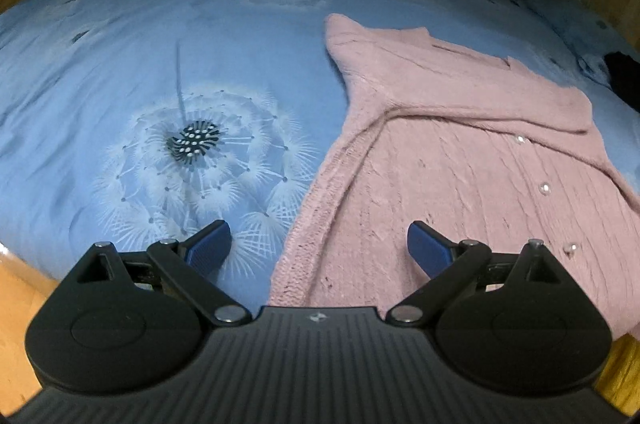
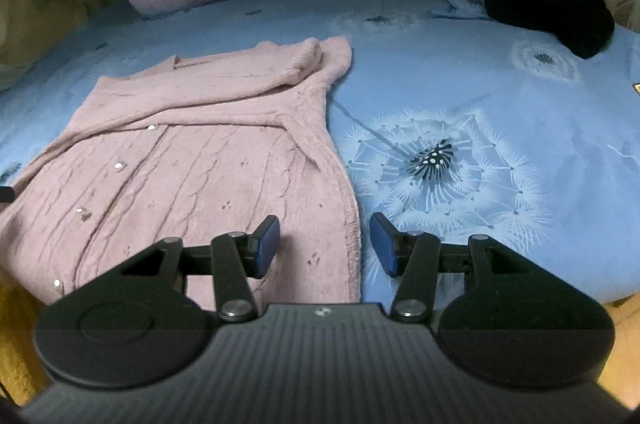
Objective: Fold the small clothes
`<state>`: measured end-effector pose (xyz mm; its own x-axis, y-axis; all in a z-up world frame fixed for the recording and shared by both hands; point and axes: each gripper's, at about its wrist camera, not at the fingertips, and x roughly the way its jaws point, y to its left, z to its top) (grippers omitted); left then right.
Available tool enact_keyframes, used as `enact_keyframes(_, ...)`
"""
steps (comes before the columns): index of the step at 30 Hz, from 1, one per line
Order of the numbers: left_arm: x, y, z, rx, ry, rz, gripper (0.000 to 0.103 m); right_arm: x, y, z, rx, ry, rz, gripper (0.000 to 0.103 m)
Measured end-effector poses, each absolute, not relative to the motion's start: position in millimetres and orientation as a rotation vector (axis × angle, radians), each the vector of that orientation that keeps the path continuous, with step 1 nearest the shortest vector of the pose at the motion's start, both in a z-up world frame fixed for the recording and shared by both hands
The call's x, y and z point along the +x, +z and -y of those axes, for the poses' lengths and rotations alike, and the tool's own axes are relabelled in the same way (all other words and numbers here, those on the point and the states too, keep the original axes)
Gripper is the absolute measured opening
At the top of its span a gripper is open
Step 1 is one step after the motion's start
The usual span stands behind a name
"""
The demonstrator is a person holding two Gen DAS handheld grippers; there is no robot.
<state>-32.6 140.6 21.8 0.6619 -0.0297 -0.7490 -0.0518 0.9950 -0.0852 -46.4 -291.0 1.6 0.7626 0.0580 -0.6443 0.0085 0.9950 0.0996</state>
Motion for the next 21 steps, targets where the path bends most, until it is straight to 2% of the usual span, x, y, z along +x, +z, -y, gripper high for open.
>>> enact_keyframes(3,-35.4,18.9,-139.3,-0.093,-0.034,-0.843,0.094,-50.5,2.3,291.4,0.104,0.039,-0.706,0.052)
enact_keyframes(6,-35.0,16.6,-137.3,-0.106,-0.056,-0.842,0.079,-53.0,3.6,294.5,0.144,0.085,-0.718,0.055)
enact_keyframes(8,-32.9,14.9,-138.8,-0.133,-0.087,-0.85,0.074,-53.5,3.1,299.0,0.21,0.143,-0.736,0.055)
enact_keyframes(14,-29.6,13.9,-146.3,-0.13,-0.169,-0.878,0.073,-50.0,-4.7,309.5,0.381,0.225,-0.774,0.055)
enact_keyframes(21,-29.6,13.6,-151.3,-0.112,-0.222,-0.906,0.073,-54.1,-0.3,308.4,0.358,0.26,-0.805,0.054)
